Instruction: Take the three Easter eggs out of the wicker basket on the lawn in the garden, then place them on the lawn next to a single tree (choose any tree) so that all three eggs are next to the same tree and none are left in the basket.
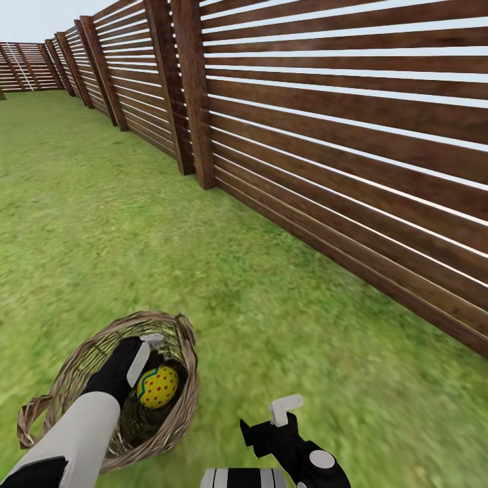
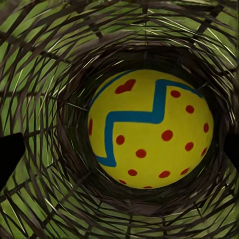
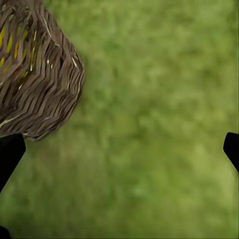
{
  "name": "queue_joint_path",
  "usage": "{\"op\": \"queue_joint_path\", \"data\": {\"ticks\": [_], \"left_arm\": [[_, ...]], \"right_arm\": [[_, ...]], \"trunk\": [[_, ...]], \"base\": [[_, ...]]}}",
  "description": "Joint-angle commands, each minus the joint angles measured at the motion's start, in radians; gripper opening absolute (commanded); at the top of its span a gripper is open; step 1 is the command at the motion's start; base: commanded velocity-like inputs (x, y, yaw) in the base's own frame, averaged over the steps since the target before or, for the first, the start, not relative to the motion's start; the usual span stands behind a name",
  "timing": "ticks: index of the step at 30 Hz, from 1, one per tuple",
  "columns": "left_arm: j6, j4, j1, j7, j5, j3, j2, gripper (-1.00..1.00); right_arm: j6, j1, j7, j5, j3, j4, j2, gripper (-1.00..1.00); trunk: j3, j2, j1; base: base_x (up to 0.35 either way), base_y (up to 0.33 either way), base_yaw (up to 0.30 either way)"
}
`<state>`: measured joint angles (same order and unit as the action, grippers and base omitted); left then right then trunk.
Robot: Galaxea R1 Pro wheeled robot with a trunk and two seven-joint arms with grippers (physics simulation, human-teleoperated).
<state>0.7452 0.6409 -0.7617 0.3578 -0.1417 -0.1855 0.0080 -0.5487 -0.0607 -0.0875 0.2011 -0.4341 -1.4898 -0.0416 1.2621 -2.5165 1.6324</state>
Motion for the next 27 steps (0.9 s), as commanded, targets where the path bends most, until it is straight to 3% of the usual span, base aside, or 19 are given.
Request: {"op": "queue_joint_path", "data": {"ticks": [1,16,27], "left_arm": [[0.0,0.0,0.0,0.008,-0.01,0.0,0.0,1.0],[-0.012,-0.008,-0.001,0.001,-0.011,0.0,0.002,1.0],[-0.013,-0.01,0.0,-0.127,-0.012,0.001,0.031,1.0]], "right_arm": [[-0.004,-0.001,-0.009,0.01,-0.002,-0.001,0.0,1.0],[-0.005,-0.001,-0.009,0.01,-0.001,-0.001,0.0,1.0],[-0.004,0.0,-0.009,0.009,0.0,-0.006,0.001,1.0]], "trunk": [[0.001,0.0,0.0],[0.001,0.0,0.0],[0.005,-0.001,0.0]], "base": [[0.065,0.0,0.0],[0.011,0.0,0.0],[0.0,0.0,0.0]]}}
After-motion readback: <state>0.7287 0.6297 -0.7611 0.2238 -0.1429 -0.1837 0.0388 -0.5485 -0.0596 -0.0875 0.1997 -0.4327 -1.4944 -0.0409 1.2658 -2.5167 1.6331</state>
